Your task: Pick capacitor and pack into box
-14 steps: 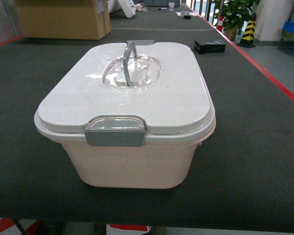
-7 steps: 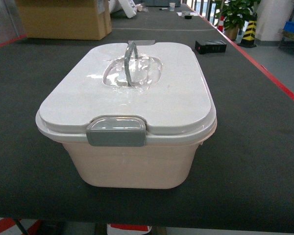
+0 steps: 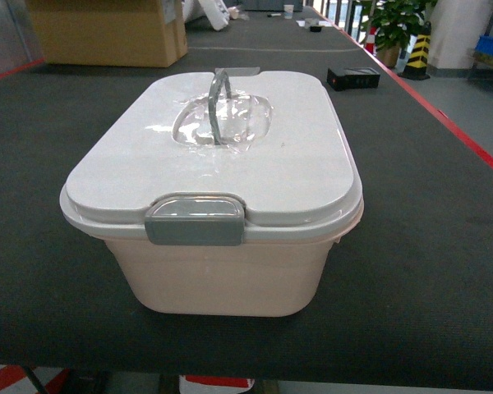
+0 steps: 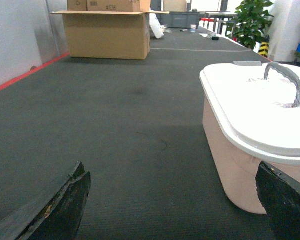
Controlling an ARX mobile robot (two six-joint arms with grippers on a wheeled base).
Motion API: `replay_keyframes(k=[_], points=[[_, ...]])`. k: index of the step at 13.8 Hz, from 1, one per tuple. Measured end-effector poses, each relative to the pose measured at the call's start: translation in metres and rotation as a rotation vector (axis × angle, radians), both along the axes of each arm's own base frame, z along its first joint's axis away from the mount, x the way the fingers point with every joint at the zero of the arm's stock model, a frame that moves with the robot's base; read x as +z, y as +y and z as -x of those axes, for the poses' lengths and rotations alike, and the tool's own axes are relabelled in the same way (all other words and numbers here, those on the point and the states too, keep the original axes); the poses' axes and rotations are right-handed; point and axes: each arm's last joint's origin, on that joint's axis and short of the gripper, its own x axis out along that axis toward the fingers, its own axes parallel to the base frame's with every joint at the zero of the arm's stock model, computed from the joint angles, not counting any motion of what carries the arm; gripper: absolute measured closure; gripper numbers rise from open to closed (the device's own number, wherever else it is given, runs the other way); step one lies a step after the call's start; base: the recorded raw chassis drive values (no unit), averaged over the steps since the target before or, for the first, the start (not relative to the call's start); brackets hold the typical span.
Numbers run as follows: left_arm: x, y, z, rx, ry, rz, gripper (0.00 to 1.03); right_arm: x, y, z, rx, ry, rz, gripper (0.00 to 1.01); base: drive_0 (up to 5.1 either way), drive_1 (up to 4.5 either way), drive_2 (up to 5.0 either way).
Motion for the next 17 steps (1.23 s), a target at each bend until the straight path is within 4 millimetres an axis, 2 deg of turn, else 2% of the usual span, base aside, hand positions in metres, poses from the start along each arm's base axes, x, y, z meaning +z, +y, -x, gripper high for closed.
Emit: replay_keyframes(k=[17], points=[[0.0000,0.0000,0.0000,0.000,0.000,0.000,0.05,0.0000,0.0000,0.0000,0.000,0.000,0.000,0.03,0.0,0.00,0.0]])
